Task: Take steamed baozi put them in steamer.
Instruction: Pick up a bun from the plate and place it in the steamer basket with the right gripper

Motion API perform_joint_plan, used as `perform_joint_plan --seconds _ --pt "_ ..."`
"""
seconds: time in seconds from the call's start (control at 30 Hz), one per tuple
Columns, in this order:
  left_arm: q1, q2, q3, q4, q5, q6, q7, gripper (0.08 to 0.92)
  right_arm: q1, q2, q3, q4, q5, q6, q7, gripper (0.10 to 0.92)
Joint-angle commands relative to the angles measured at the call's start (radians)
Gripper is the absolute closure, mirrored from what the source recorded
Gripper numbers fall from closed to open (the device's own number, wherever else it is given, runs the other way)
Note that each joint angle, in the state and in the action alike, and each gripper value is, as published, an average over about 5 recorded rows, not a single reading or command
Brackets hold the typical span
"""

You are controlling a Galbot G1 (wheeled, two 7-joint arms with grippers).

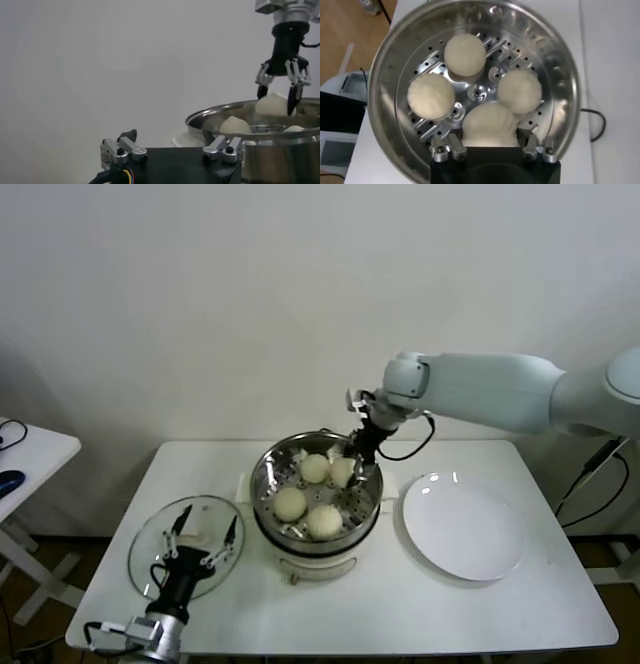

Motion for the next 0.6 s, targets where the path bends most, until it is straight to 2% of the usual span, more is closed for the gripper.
perform_joint_plan --seconds 0.03,0.6 --pt "-0.003 -0.002 0.003 0.004 0.0 0.001 0.001 0.177 -0.046 0.018 -0.015 -0.001 -0.007 -0.007 0.019 0.33" --pt "-0.019 -0.008 0.011 0.022 0.0 0.001 0.001 0.177 -0.047 -0.012 -0.019 -0.001 -0.041 -0.001 0.016 0.33"
